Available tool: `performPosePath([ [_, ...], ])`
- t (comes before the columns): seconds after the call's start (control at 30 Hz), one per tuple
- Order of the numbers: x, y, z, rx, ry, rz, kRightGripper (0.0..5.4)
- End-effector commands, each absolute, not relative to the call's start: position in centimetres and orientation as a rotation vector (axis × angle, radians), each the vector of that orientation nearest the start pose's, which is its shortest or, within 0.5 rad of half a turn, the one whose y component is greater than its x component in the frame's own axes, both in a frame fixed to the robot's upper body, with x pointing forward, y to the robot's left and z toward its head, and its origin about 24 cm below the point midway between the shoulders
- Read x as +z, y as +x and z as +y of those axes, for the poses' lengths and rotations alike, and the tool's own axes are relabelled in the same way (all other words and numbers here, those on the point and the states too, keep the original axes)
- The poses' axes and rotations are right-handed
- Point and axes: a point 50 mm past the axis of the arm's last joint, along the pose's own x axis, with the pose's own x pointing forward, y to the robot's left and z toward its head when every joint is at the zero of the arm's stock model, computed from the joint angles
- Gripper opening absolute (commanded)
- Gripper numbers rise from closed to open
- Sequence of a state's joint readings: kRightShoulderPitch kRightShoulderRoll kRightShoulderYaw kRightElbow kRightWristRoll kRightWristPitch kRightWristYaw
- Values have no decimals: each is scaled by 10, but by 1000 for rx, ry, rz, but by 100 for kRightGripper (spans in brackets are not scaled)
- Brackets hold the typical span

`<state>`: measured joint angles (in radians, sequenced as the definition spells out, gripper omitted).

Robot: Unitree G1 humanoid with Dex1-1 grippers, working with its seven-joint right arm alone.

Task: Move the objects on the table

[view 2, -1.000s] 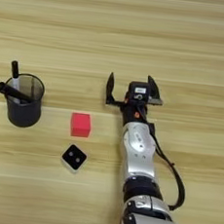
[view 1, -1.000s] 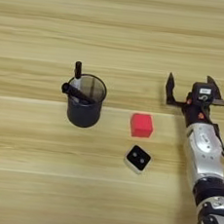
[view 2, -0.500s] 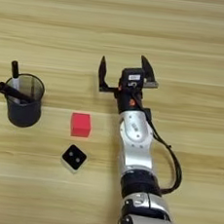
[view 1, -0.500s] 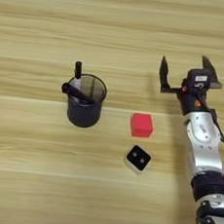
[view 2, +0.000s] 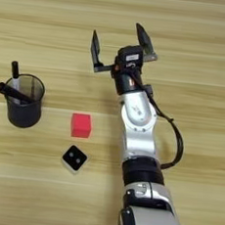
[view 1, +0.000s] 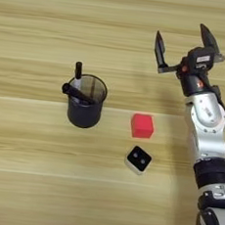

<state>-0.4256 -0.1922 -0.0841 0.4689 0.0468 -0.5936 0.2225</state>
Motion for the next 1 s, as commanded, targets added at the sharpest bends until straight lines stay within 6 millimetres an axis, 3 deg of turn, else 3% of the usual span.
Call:
performPosePath([
  [0.03, 160, 326, -167, 260, -176, -692, 538],
  [0.53, 184, 323, -145, 562, -7, -623, 538],
  [0.8, 193, 314, -132, 749, -12, -592, 538],
  [1.0, 191, 307, -110, 918, -49, -528, 538],
])
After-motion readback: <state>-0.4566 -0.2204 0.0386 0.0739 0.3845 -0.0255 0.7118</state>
